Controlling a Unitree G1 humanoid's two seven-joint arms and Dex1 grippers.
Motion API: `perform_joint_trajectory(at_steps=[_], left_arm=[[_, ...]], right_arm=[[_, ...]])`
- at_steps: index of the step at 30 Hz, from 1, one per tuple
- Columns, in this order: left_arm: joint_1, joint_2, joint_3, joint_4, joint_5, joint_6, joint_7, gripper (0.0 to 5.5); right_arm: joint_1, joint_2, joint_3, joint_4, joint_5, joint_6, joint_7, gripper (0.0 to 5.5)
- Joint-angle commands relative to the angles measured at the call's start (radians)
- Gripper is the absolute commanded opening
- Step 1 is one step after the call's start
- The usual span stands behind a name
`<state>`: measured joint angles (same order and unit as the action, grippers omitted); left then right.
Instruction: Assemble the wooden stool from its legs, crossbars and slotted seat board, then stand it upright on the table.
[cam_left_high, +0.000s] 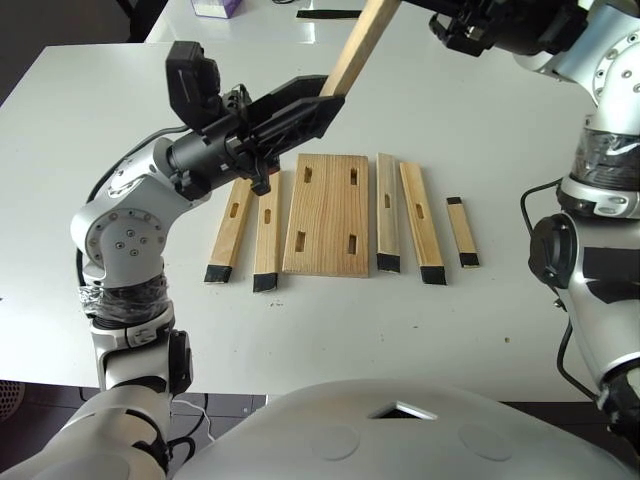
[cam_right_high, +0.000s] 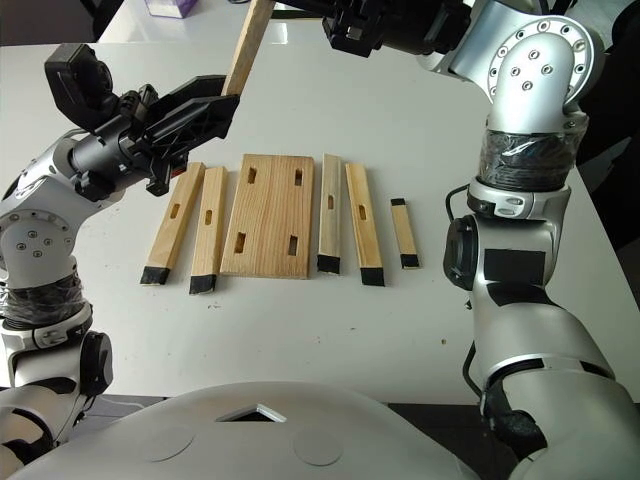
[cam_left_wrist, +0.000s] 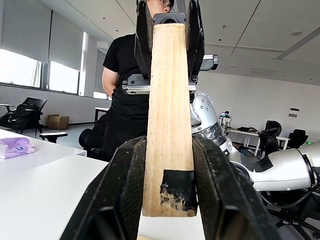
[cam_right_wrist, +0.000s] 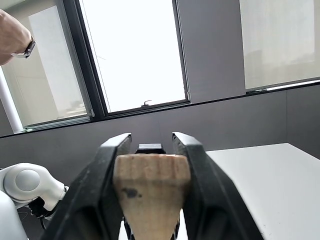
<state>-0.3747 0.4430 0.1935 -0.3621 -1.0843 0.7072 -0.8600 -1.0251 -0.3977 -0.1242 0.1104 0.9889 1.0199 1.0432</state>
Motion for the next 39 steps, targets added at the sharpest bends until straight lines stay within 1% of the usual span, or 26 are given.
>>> perform_joint_trajectory(at_steps=[1, 5, 6, 7, 8, 13, 15, 17, 20, 23, 26, 30, 34, 39], left_arm=[[-0.014, 0.014, -0.002, 0.051, 0.045, -0.009, 0.039, 1.32], [-0.016, 0.008, -0.017, 0.073, 0.085, -0.033, 0.04, 1.32], [-0.009, 0.01, -0.024, 0.076, 0.099, -0.042, 0.037, 1.68], [0.001, 0.012, -0.031, 0.078, 0.114, -0.05, 0.036, 1.78], [0.012, 0.014, -0.039, 0.082, 0.135, -0.059, 0.04, 2.01], [0.108, 0.039, -0.103, 0.094, 0.303, -0.139, 0.037, 2.03], [0.161, 0.049, -0.123, 0.095, 0.378, -0.185, 0.043, 2.03], [0.201, 0.037, -0.118, 0.105, 0.434, -0.221, 0.077, 2.03], [0.241, -0.036, -0.059, 0.113, 0.461, -0.266, 0.201, 2.03], [0.247, -0.128, -0.014, 0.111, 0.47, -0.306, 0.341, 2.03], [0.226, -0.244, 0.04, 0.101, 0.439, -0.347, 0.487, 2.03], [0.212, -0.366, 0.091, 0.097, 0.393, -0.392, 0.622, 2.03], [0.223, -0.376, 0.063, 0.099, 0.413, -0.395, 0.631, 2.03], [0.216, -0.368, 0.063, 0.119, 0.422, -0.401, 0.627, 2.03]], right_arm=[[0.014, -0.013, -0.025, -0.049, 0.033, 0.005, 0.009, 1.32], [0.044, 0.003, -0.033, -0.074, 0.009, -0.027, -0.031, 1.32], [0.049, 0.007, -0.036, -0.075, 0.0, -0.039, -0.042, 1.32], [0.055, 0.008, -0.038, -0.08, -0.009, -0.049, -0.053, 1.32], [0.063, 0.007, -0.038, -0.085, -0.021, -0.06, -0.063, 1.3], [0.116, -0.026, -0.008, -0.103, -0.142, -0.168, -0.103, 1.3], [0.146, -0.053, 0.029, -0.086, -0.239, -0.258, -0.098, 1.3], [0.187, -0.092, 0.087, -0.056, -0.365, -0.384, -0.074, 1.3], [0.25, -0.165, 0.168, 0.028, -0.533, -0.566, -0.005, 1.3], [0.295, -0.231, 0.217, 0.099, -0.631, -0.704, 0.095, 1.3], [0.319, -0.269, 0.237, 0.149, -0.652, -0.778, 0.217, 1.3], [0.347, -0.268, 0.251, 0.198, -0.65, -0.811, 0.307, 1.3], [0.393, -0.27, 0.27, 0.203, -0.666, -0.839, 0.354, 1.3], [0.446, -0.263, 0.288, 0.215, -0.692, -0.879, 0.369, 1.3]])
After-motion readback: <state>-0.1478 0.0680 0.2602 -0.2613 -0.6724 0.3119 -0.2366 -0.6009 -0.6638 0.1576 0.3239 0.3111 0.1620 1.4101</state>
